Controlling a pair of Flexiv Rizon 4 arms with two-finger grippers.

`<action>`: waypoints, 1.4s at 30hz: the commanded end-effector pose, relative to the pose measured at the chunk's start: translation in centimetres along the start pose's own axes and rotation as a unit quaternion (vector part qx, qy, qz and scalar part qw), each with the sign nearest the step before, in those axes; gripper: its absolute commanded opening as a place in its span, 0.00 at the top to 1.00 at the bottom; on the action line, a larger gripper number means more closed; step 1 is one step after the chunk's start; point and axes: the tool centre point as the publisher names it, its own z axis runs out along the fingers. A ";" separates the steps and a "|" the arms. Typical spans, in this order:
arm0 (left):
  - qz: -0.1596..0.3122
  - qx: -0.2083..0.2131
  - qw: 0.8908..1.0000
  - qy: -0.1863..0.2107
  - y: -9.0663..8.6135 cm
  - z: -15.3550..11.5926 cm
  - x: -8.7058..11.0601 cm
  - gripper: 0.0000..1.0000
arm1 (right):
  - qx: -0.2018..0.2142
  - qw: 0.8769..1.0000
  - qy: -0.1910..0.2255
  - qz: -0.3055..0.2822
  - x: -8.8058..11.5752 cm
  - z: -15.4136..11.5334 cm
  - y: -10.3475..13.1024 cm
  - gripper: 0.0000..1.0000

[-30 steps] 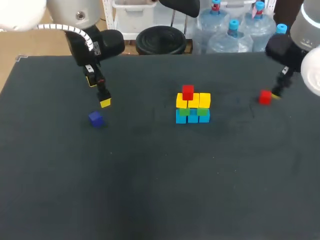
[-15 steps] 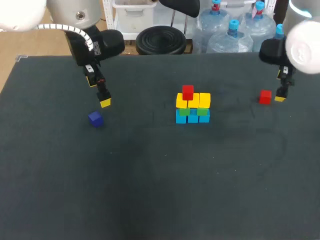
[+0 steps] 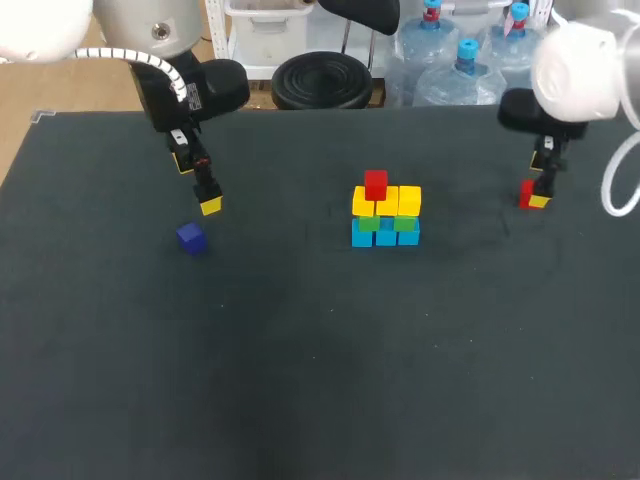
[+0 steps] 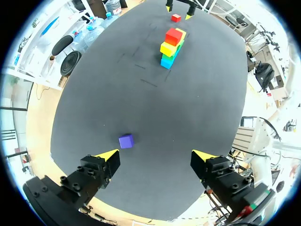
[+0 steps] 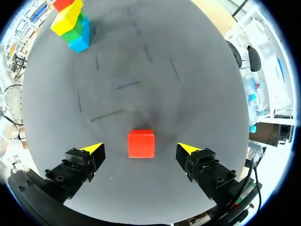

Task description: Place the blue cubes, place green cubes on the blue cubes, place the yellow cubes on the green cubes, then place the red cubes on the yellow cubes, and place purple cube on the red cubes.

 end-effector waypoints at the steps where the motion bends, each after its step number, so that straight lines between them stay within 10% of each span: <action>1: 0.000 0.001 1.000 0.002 0.1 0.0 -0.1 0.00 | -0.035 0.999 -0.002 -0.001 -0.1 0.8 -0.9 0.00; 5: 0.000 0.001 1.000 0.002 0.1 0.0 -0.1 0.00 | -0.042 0.999 -0.003 0.000 0.0 1.2 -1.1 0.00; 7: 0.000 0.001 1.000 0.002 0.1 0.0 -0.1 0.00 | -0.048 0.999 -0.005 0.001 0.1 1.4 -1.1 0.32; 12: 0.000 0.001 1.000 0.002 0.1 0.0 -0.1 0.00 | -0.050 0.999 -0.008 0.005 0.2 1.6 -1.2 0.33; 16: 0.000 0.001 1.000 0.002 0.1 0.0 -0.1 0.00 | -0.051 0.999 -0.009 0.005 0.3 1.6 -1.1 1.00; 26: 0.000 0.001 1.000 0.002 0.1 0.0 -0.1 0.00 | -0.047 0.998 -0.031 0.023 0.4 -0.5 0.7 1.00; 42: 0.000 0.001 1.000 0.002 0.1 0.0 -0.1 0.00 | -0.052 0.994 -0.083 0.040 -1.8 -6.4 10.7 1.00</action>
